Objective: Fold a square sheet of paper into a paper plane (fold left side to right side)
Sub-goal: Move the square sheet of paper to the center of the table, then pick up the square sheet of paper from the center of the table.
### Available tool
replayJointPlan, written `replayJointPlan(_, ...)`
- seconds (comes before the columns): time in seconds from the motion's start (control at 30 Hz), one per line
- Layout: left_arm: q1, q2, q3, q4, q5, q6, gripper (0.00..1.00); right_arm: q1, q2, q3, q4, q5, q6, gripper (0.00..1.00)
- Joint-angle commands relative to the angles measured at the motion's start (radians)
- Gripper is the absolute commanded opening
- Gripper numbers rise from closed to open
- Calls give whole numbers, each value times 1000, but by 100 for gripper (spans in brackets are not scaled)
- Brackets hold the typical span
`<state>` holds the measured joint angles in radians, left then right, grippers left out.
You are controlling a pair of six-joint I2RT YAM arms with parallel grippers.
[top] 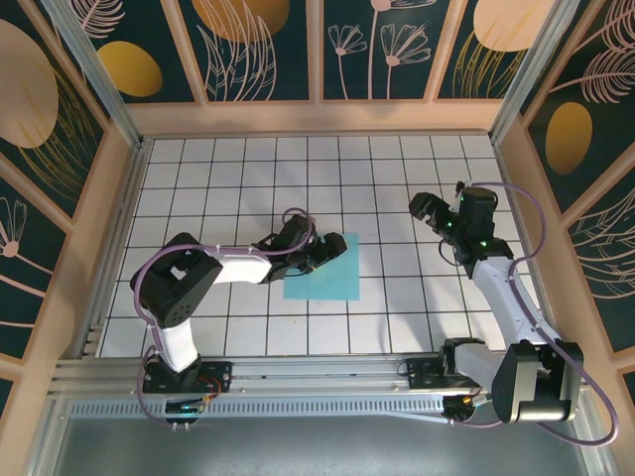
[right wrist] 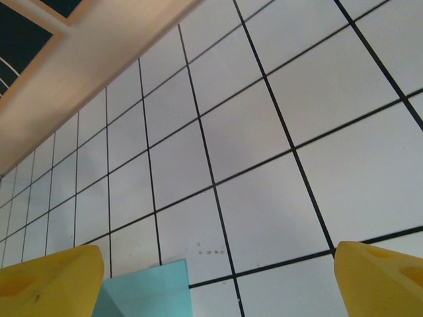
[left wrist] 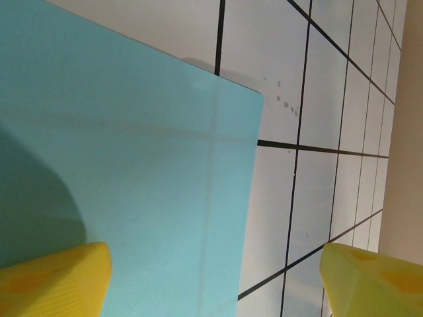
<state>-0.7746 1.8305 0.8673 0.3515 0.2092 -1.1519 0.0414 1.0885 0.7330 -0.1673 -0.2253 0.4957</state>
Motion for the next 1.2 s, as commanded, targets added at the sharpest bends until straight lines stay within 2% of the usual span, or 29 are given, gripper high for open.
replayJointPlan(0.0, -8, 20, 29, -84, 17, -27, 83, 7, 10, 43, -26, 17, -22, 90)
replayJointPlan(0.23, 21, -125, 29, -148, -48, 43, 85, 31, 63, 91, -92, 18, -65, 90)
replayJointPlan(0.4, 90, -241, -85, -149, -38, 108, 84, 166, 159, 176, -172, 123, -119, 88)
replayJointPlan(0.53, 118, -287, -155, -163, 4, 153, 72, 291, 268, 251, -219, 195, -135, 89)
replayJointPlan(0.7, 117, -313, -219, -178, 35, 186, 52, 443, 440, 342, -257, 291, -132, 95)
replayJointPlan(0.9, 117, -291, -249, -182, 70, 204, 33, 567, 630, 429, -270, 322, -122, 97)
replayJointPlan(1.03, 117, -279, -249, -216, 43, 223, 26, 615, 722, 477, -280, 330, -118, 97)
replayJointPlan(1.17, 115, -253, -256, -200, 61, 228, 24, 637, 784, 506, -285, 336, -112, 97)
